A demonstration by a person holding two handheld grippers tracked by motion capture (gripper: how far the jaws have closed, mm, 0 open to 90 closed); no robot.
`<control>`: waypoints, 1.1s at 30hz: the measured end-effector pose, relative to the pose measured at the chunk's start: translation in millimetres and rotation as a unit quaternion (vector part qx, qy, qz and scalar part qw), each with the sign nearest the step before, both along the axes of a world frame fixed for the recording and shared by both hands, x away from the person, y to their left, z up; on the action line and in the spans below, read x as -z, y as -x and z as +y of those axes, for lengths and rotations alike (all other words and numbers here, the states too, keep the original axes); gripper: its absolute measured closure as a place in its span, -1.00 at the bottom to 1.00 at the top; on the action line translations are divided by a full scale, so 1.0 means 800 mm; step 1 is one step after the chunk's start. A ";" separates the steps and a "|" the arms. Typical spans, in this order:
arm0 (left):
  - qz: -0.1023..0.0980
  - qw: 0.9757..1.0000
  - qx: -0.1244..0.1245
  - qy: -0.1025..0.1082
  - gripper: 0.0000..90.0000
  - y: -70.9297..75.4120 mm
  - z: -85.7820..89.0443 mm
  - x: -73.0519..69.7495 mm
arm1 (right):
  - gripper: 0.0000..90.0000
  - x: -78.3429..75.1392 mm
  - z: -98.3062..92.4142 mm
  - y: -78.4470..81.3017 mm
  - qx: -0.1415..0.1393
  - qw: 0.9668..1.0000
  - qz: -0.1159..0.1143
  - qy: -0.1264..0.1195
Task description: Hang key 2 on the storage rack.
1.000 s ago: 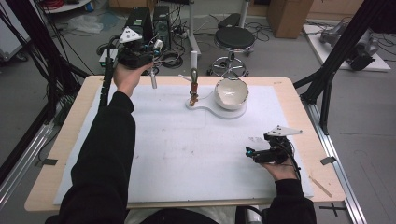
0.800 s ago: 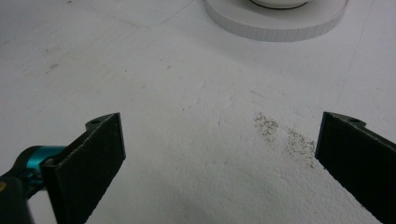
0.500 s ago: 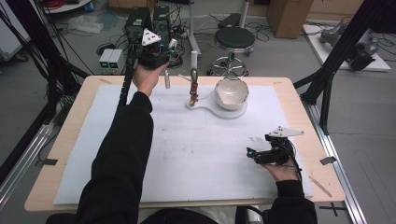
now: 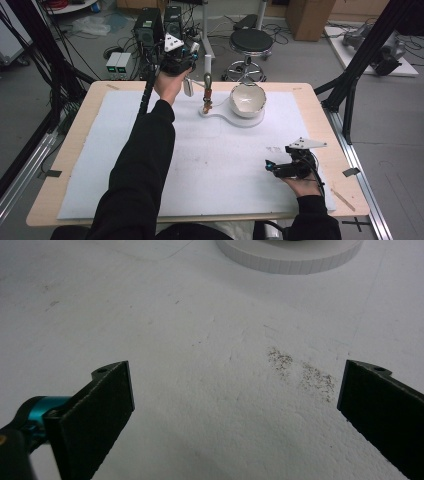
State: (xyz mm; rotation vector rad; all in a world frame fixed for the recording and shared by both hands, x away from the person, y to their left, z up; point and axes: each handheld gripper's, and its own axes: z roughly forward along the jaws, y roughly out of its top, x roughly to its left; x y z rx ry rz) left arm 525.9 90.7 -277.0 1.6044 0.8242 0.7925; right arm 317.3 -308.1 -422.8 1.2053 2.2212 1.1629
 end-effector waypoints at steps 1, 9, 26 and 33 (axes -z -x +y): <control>0.000 1.000 0.000 0.002 0.65 0.000 -0.001 0.001 | -0.98 0.000 0.000 0.000 0.000 1.000 0.002 -0.001; 0.008 1.000 0.015 0.014 0.65 0.000 -0.007 0.003 | -0.98 0.001 0.000 0.000 0.002 1.000 0.004 0.001; 0.028 0.998 0.020 0.049 0.65 -0.007 -0.013 0.013 | -0.98 0.003 -0.003 -0.001 0.005 1.000 0.005 0.002; 0.031 0.998 0.023 0.047 0.65 -0.004 -0.013 0.012 | -0.98 0.003 -0.002 -0.001 0.004 1.000 0.005 0.003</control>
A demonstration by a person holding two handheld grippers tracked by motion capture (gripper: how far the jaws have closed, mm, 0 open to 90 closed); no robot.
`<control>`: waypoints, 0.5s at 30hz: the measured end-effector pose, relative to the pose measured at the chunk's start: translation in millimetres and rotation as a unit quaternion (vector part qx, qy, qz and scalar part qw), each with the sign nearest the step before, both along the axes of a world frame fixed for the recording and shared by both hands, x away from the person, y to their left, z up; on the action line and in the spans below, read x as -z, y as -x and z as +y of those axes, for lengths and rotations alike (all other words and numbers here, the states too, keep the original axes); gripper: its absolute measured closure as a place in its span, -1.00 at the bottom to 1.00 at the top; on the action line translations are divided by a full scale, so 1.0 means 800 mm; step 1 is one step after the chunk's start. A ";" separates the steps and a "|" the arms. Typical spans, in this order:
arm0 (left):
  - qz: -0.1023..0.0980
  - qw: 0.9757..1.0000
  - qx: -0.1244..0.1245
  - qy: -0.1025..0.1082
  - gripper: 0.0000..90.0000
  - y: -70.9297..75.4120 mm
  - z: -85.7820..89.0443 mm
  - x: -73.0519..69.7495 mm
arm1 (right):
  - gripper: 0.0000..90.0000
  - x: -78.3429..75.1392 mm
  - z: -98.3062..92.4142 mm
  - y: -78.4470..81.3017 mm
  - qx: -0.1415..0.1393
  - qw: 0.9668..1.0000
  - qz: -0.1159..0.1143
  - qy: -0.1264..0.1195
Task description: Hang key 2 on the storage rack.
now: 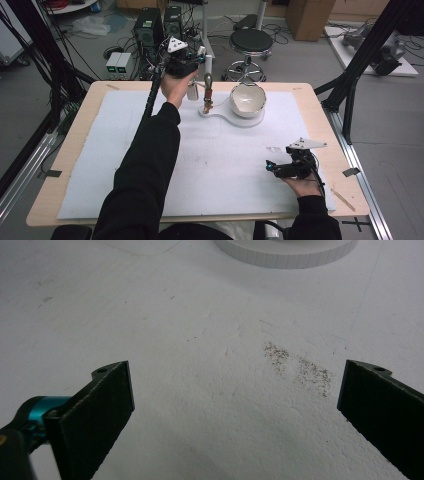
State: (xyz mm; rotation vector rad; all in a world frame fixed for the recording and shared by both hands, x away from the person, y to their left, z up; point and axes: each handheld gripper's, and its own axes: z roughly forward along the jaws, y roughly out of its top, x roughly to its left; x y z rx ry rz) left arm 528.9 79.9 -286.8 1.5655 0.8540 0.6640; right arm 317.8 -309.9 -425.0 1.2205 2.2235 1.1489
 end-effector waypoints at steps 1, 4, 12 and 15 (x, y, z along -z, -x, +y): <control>0.004 1.000 0.002 0.001 0.65 0.000 0.001 0.000 | -0.98 0.000 0.000 0.000 0.000 1.000 -0.001 0.000; 0.012 1.000 0.010 0.011 0.65 -0.001 0.001 0.002 | -0.98 0.000 0.000 0.000 0.000 1.000 -0.001 -0.001; 0.027 0.999 0.018 0.009 0.64 -0.002 0.005 0.008 | -0.98 -0.001 0.000 0.000 0.001 1.000 0.000 -0.001; 0.056 0.997 0.022 0.048 0.49 -0.003 0.011 0.007 | -0.98 0.000 0.000 0.000 -0.001 1.000 -0.001 0.000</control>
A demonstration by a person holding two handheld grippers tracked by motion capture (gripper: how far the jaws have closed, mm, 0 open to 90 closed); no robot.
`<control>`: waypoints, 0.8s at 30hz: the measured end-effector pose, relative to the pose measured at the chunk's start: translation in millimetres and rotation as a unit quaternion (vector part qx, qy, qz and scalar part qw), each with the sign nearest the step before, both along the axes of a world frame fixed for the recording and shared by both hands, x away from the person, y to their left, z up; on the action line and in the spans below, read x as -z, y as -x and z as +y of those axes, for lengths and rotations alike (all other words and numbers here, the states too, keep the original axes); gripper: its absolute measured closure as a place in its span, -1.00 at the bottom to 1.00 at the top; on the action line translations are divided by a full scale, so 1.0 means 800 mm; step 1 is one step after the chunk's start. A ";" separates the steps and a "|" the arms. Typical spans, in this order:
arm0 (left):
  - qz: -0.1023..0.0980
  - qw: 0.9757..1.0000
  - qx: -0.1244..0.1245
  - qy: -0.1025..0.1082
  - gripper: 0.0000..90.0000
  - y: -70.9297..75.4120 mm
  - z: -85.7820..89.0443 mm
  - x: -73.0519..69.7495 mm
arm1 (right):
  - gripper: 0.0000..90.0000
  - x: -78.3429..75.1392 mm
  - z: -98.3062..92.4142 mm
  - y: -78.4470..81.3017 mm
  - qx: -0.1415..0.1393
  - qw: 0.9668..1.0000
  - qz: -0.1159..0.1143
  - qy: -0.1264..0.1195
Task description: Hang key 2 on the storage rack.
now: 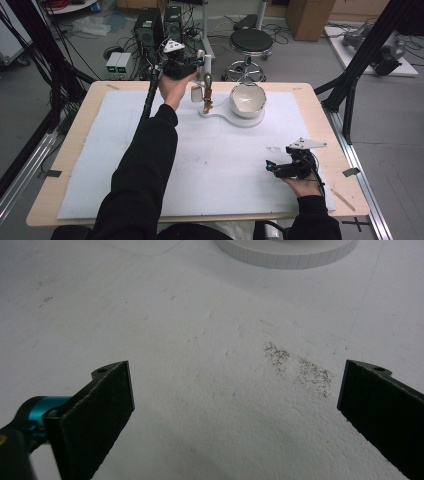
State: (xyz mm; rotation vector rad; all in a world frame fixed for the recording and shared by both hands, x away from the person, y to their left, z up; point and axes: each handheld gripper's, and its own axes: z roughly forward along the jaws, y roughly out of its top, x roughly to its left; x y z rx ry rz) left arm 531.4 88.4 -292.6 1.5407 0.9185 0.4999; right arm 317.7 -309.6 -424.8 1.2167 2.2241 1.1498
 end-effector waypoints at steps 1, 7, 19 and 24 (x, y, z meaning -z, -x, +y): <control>0.018 1.000 0.003 0.019 0.40 -0.002 0.003 0.000 | -0.98 0.000 0.000 0.000 0.000 1.000 0.001 0.000; 0.056 0.998 0.018 0.032 0.01 -0.006 0.014 0.001 | -0.98 -0.001 0.000 0.001 0.002 1.000 -0.002 0.000; 0.091 0.991 0.069 0.066 -0.86 -0.009 0.031 0.001 | -0.98 -0.001 0.002 0.001 0.001 1.000 -0.001 -0.001; 0.096 0.992 0.074 0.037 -0.96 -0.003 0.035 0.001 | -0.98 -0.002 0.001 0.001 0.000 1.000 -0.002 -0.001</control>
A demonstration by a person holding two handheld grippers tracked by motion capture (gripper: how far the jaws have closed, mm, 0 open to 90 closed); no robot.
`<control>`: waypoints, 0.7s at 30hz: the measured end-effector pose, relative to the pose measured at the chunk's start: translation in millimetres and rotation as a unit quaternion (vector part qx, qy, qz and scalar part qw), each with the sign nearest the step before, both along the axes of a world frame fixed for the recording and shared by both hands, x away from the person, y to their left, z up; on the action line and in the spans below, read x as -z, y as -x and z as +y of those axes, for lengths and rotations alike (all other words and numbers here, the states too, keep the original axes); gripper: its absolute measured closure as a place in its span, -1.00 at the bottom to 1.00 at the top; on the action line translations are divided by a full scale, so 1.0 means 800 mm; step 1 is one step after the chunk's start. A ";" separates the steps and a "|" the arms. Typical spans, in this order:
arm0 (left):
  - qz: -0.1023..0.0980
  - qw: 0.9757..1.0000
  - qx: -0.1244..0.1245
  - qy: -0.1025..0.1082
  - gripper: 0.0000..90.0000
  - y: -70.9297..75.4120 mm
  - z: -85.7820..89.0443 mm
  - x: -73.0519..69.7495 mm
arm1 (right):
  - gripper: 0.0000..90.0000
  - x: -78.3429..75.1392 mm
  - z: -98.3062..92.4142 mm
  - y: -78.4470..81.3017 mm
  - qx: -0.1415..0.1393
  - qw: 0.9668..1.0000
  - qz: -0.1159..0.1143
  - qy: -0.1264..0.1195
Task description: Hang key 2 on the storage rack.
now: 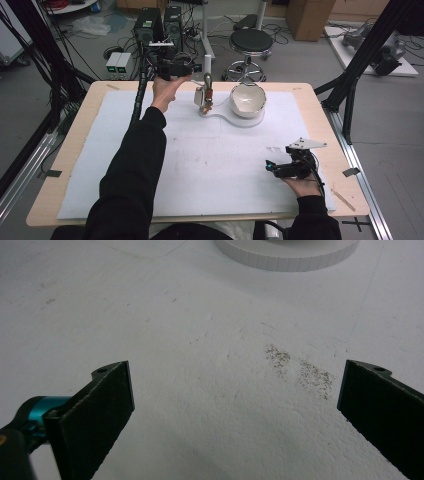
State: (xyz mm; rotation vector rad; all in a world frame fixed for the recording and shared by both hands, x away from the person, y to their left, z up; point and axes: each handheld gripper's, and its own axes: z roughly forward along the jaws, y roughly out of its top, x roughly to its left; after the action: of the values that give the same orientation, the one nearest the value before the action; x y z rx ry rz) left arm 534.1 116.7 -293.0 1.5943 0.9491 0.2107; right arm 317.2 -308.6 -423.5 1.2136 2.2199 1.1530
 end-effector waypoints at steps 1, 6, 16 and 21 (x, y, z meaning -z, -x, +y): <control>0.000 1.000 -0.001 -0.002 -0.96 0.001 0.002 0.001 | -0.98 0.000 0.000 0.000 0.000 1.000 0.000 0.000; -0.002 1.000 0.003 -0.013 -0.96 0.006 0.012 0.006 | -0.98 0.000 0.000 0.000 0.001 1.000 0.000 0.000; -0.014 0.998 0.010 -0.065 -0.96 0.021 0.020 0.016 | -0.98 0.001 0.001 0.000 0.001 1.000 0.003 0.000; -0.015 0.997 0.018 -0.078 -0.96 0.027 0.022 0.022 | -0.98 0.001 0.001 0.000 0.002 1.000 0.002 0.001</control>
State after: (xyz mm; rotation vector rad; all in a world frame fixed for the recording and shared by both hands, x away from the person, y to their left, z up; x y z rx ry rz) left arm 512.6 133.9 -310.7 1.7445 0.8981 0.2885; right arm 317.0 -307.9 -424.1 1.2194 2.2207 1.1481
